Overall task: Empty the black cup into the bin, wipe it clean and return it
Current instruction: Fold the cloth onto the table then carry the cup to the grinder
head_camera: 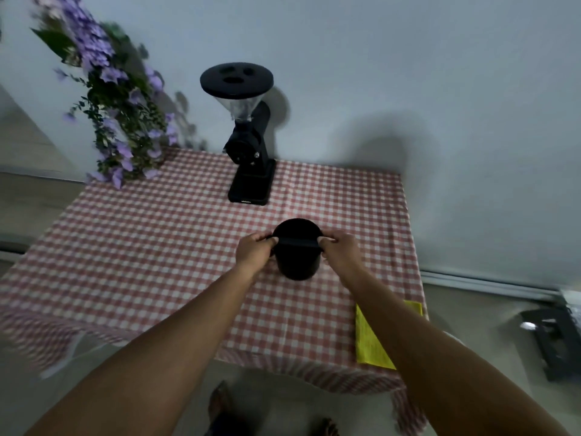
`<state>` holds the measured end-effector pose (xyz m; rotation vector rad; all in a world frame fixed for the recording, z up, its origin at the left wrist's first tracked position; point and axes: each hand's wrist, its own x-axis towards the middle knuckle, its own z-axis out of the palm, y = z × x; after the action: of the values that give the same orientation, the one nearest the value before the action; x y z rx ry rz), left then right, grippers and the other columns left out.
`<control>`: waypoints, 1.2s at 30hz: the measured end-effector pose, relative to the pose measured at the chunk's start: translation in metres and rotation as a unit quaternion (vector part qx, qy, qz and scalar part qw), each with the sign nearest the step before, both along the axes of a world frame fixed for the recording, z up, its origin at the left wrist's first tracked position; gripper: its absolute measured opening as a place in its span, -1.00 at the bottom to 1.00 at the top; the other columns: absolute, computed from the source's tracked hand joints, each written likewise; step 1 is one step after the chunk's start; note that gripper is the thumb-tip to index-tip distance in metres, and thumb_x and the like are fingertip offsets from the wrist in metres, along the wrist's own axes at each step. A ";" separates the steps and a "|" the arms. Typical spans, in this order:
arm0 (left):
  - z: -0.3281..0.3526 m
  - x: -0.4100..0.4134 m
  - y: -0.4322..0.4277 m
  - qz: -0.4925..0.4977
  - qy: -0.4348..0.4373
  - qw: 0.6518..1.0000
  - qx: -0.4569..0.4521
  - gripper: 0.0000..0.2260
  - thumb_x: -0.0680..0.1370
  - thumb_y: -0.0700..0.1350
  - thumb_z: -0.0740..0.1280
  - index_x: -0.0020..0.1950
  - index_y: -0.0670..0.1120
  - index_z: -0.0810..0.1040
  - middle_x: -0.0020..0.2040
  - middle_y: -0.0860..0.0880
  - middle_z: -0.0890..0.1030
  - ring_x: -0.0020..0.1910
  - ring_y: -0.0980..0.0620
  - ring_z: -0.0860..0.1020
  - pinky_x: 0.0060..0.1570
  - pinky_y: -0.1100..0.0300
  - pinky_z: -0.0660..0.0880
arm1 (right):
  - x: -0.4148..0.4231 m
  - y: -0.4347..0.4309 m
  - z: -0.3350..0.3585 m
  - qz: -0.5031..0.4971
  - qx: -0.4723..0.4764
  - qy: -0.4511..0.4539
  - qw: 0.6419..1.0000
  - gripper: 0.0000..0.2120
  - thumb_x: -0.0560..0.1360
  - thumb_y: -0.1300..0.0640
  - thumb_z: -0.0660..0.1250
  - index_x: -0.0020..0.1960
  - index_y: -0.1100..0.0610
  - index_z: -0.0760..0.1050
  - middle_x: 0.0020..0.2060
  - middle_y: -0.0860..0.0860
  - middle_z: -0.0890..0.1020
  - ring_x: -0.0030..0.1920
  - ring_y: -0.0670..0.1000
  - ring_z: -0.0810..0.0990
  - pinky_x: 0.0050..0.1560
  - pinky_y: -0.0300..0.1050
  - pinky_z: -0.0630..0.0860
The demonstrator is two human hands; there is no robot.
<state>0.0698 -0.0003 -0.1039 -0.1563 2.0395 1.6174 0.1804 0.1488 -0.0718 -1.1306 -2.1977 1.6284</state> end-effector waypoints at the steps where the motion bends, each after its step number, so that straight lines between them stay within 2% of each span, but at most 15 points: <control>1: 0.002 -0.010 -0.004 0.001 0.003 1.000 0.001 -0.72 0.58 -0.18 0.40 0.29 -0.14 0.63 0.14 -0.12 0.71 0.04 -0.08 0.70 0.03 0.01 0.67 | -0.009 -0.004 0.002 -0.001 -0.003 0.000 1.000 -0.75 0.57 0.19 0.26 0.21 0.10 0.61 -0.21 0.00 0.68 -0.28 -0.09 0.60 -0.29 -0.22 0.50; 4: 0.007 -0.040 -0.018 0.003 0.008 1.000 0.003 -0.73 0.58 -0.17 0.41 0.27 -0.12 0.64 0.10 -0.10 0.72 0.01 -0.09 0.71 -0.04 0.03 0.68 | -0.039 -0.018 0.008 -0.006 -0.013 0.007 1.000 -0.75 0.58 0.20 0.26 0.22 0.10 0.59 -0.16 0.00 0.67 -0.26 -0.10 0.59 -0.26 -0.19 0.54; 6: 0.011 -0.062 -0.029 0.000 0.014 1.000 0.006 -0.73 0.58 -0.19 0.40 0.29 -0.12 0.63 0.06 -0.10 0.72 0.02 -0.11 0.71 -0.13 0.10 0.65 | -0.063 -0.030 0.009 -0.013 -0.017 0.007 1.000 -0.75 0.59 0.22 0.25 0.21 0.10 0.59 -0.22 0.00 0.67 -0.29 -0.06 0.58 -0.17 -0.05 0.61; 9: 0.016 -0.097 -0.048 -0.007 0.018 1.000 0.015 -0.72 0.59 -0.21 0.39 0.31 -0.13 0.62 0.09 -0.13 0.71 0.03 -0.10 0.71 -0.06 0.09 0.66 | -0.099 -0.048 0.007 -0.023 -0.029 0.000 0.999 -0.75 0.58 0.22 0.25 0.22 0.13 0.58 -0.26 0.03 0.66 -0.29 -0.01 0.56 -0.09 0.09 0.63; 10: 0.017 -0.110 -0.054 -0.012 0.022 1.000 0.013 -0.72 0.60 -0.21 0.38 0.31 -0.13 0.62 0.12 -0.13 0.71 0.03 -0.09 0.70 -0.02 0.07 0.66 | -0.113 -0.054 0.005 -0.023 -0.030 0.002 0.999 -0.74 0.58 0.23 0.25 0.22 0.12 0.59 -0.25 0.02 0.66 -0.30 -0.02 0.56 -0.14 0.09 0.63; 12: 0.018 -0.135 -0.066 -0.020 0.026 0.999 0.011 -0.72 0.61 -0.22 0.37 0.32 -0.14 0.61 0.15 -0.13 0.70 -0.01 -0.04 0.69 0.02 0.06 0.66 | -0.136 -0.065 0.003 -0.025 -0.029 0.007 0.999 -0.73 0.58 0.23 0.24 0.23 0.10 0.59 -0.25 0.00 0.65 -0.33 -0.06 0.56 -0.29 -0.04 0.59; 14: 0.015 -0.156 -0.074 -0.034 0.027 0.999 0.010 -0.70 0.61 -0.22 0.37 0.35 -0.15 0.59 0.17 -0.12 0.69 -0.01 -0.02 0.68 0.08 0.03 0.66 | -0.156 -0.074 0.000 -0.035 -0.038 0.012 0.999 -0.71 0.57 0.24 0.24 0.25 0.10 0.58 -0.26 0.01 0.65 -0.32 -0.05 0.56 -0.22 -0.07 0.62; 17: 0.011 -0.185 -0.082 -0.048 0.017 0.999 0.007 -0.62 0.60 -0.22 0.38 0.43 -0.15 0.53 0.27 -0.16 0.65 0.10 -0.08 0.68 0.14 -0.06 0.65 | -0.182 -0.083 -0.008 -0.054 -0.042 0.011 0.998 -0.69 0.57 0.25 0.23 0.27 0.12 0.56 -0.01 0.09 0.67 -0.08 0.04 0.64 0.03 0.03 0.65; 19: 0.009 -0.195 -0.082 -0.050 0.009 0.999 0.007 -0.59 0.60 -0.23 0.38 0.46 -0.16 0.50 0.31 -0.17 0.63 0.14 -0.10 0.67 0.16 -0.07 0.64 | -0.193 -0.085 -0.013 -0.062 -0.035 0.008 0.997 -0.68 0.56 0.26 0.22 0.26 0.13 0.57 0.10 0.14 0.67 0.01 0.08 0.65 0.03 -0.03 0.63; 23: 0.005 -0.213 -0.081 -0.067 -0.001 0.998 0.008 -0.58 0.61 -0.24 0.36 0.47 -0.17 0.47 0.32 -0.16 0.63 0.15 -0.09 0.67 0.16 0.00 0.64 | -0.211 -0.089 -0.021 -0.088 -0.008 0.002 0.996 -0.68 0.55 0.24 0.23 0.27 0.14 0.58 0.10 0.14 0.68 -0.02 0.04 0.62 -0.10 -0.13 0.55; 29: -0.008 -0.224 -0.081 -0.081 -0.010 0.997 -0.001 -0.56 0.59 -0.19 0.41 0.47 -0.13 0.48 0.34 -0.12 0.62 0.15 -0.06 0.67 0.18 -0.02 0.63 | -0.219 -0.090 -0.027 -0.098 0.014 -0.013 0.995 -0.68 0.58 0.19 0.22 0.31 0.08 0.54 0.16 0.08 0.66 0.11 0.11 0.65 0.12 0.04 0.61; 33: -0.012 -0.228 -0.082 -0.103 -0.007 0.995 0.003 -0.58 0.58 -0.17 0.42 0.45 -0.13 0.51 0.29 -0.11 0.65 0.13 -0.04 0.68 0.15 0.01 0.65 | -0.218 -0.090 -0.029 -0.094 0.016 -0.007 0.995 -0.68 0.61 0.20 0.20 0.34 0.12 0.52 0.24 0.06 0.61 0.22 0.05 0.59 0.17 -0.11 0.56; 36: -0.014 -0.228 -0.084 -0.117 -0.003 0.993 0.000 -0.59 0.59 -0.15 0.42 0.44 -0.12 0.52 0.28 -0.09 0.66 0.13 -0.02 0.68 0.15 0.02 0.65 | -0.215 -0.092 -0.030 -0.087 0.020 -0.003 0.996 -0.69 0.62 0.19 0.21 0.34 0.12 0.52 0.23 0.06 0.62 0.20 0.03 0.60 0.13 -0.15 0.56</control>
<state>-0.1587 -0.0840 -0.1177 0.0756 1.9716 1.4689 -0.0346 0.0572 -0.1022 -1.2774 -2.0595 1.5045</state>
